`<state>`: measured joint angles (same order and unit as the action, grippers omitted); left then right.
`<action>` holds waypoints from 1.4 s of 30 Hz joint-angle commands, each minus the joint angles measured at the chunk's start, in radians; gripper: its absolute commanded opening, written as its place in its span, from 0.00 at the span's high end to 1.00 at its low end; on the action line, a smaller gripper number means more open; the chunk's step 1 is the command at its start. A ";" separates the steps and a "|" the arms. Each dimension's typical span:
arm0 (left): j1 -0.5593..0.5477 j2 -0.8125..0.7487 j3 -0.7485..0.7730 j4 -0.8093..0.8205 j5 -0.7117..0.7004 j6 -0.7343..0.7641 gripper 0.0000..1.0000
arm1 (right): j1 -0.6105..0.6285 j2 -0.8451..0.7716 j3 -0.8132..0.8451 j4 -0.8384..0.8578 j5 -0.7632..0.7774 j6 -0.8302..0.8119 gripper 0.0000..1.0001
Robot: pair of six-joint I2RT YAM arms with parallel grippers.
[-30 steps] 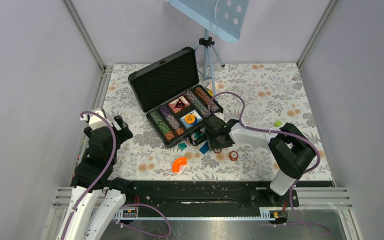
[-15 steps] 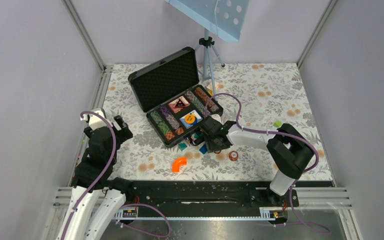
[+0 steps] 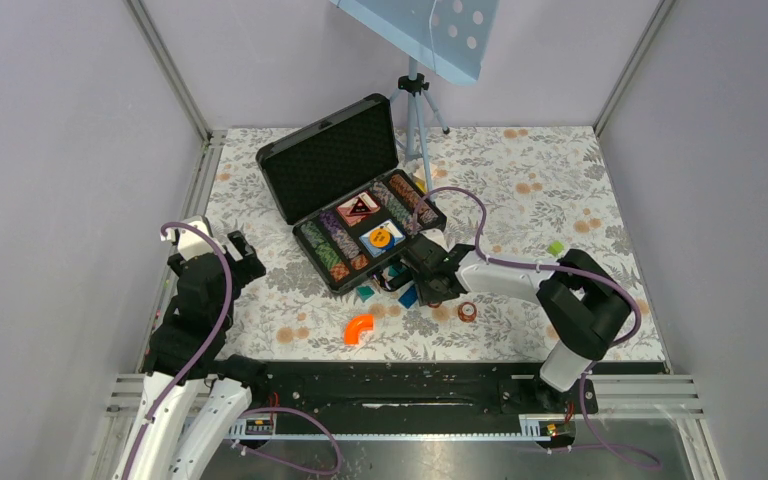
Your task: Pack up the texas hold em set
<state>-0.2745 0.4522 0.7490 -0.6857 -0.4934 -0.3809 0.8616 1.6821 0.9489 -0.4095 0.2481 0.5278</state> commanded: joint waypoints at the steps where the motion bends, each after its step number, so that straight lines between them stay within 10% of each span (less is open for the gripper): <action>1: -0.003 -0.010 0.000 0.038 0.007 0.013 0.19 | 0.011 -0.028 -0.027 -0.035 0.021 0.023 0.51; 42: -0.002 -0.007 0.000 0.038 0.008 0.013 0.19 | -0.061 -0.378 -0.239 -0.138 0.103 0.132 0.52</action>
<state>-0.2745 0.4522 0.7490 -0.6857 -0.4934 -0.3809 0.8101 1.2903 0.7074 -0.5400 0.3313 0.6338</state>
